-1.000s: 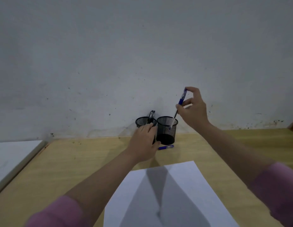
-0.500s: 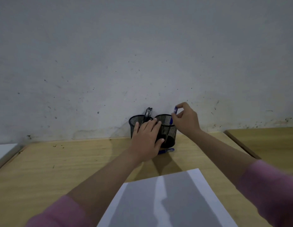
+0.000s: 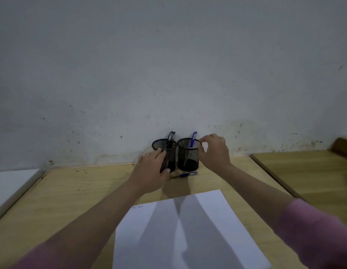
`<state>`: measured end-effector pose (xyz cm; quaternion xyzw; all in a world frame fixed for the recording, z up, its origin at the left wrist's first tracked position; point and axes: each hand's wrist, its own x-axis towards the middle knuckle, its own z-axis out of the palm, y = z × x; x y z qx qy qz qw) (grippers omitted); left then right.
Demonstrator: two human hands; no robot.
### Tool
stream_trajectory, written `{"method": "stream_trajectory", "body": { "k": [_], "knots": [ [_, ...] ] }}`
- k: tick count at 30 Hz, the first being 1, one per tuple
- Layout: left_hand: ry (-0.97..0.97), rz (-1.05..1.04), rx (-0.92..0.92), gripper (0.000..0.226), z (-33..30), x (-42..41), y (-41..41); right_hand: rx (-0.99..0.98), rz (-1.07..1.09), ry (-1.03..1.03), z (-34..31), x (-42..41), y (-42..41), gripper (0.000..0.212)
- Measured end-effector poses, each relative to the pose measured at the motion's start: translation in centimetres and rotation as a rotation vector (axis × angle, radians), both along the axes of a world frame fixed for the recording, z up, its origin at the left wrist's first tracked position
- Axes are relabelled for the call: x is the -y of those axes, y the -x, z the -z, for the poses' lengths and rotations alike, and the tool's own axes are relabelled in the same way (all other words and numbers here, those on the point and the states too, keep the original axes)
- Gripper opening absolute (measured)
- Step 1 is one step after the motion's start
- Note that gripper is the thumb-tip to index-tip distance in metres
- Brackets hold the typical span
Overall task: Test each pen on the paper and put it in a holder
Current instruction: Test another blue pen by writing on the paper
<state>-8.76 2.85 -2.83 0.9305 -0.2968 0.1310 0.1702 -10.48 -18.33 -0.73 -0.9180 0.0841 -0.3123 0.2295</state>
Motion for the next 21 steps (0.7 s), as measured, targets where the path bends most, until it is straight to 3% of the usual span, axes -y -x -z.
{"method": "stream_trajectory", "body": {
  "k": [4,10,15,21],
  "knots": [
    [-0.093,-0.112,-0.097,0.073,2.2,-6.2,4.2,-0.055,-0.086,0.011,0.6,-2.1,2.2,0.024],
    [-0.162,-0.220,-0.322,0.068,5.8,-13.2,9.0,-0.272,-0.159,0.023,3.1,-4.5,3.1,0.025],
    [-0.084,-0.242,-0.300,0.071,7.1,-13.9,10.2,-0.448,-0.115,0.115,5.3,-5.1,1.8,0.040],
    [-0.083,-0.264,-0.255,0.073,7.4,-13.9,9.7,-0.526,-0.087,0.298,6.6,-4.6,-0.3,0.046]
  ]
}}
